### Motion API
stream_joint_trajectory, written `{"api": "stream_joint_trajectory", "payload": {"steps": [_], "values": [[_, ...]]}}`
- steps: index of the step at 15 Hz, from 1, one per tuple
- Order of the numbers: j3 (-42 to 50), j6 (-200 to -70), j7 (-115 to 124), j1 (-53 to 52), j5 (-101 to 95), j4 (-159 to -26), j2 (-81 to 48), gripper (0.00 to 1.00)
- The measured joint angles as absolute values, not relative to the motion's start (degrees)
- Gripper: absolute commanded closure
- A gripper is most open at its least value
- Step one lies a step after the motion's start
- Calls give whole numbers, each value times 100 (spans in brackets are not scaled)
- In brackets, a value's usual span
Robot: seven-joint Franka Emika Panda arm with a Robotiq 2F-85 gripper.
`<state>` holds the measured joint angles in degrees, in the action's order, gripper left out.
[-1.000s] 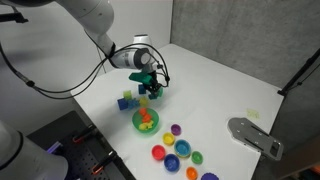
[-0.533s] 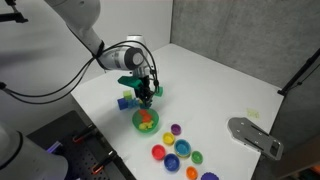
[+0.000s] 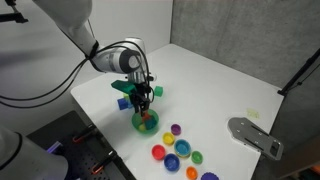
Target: Place the green toy animal in the bowl
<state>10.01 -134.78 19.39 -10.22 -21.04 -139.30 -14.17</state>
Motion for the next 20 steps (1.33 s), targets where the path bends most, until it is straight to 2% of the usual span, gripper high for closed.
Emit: {"api": "stream_joint_trajectory", "payload": {"steps": [2, 3, 11, 20], "values": [[875, -13336, 1898, -890, -2070, -13938, -1339, 2], [802, -13272, 1829, -822, -1997, -13938, -1298, 0], [319, -12724, 74, -233, -308, -13891, -437, 0], [308, -12020, 196, -47, -318, -14014, 1272, 0]]}}
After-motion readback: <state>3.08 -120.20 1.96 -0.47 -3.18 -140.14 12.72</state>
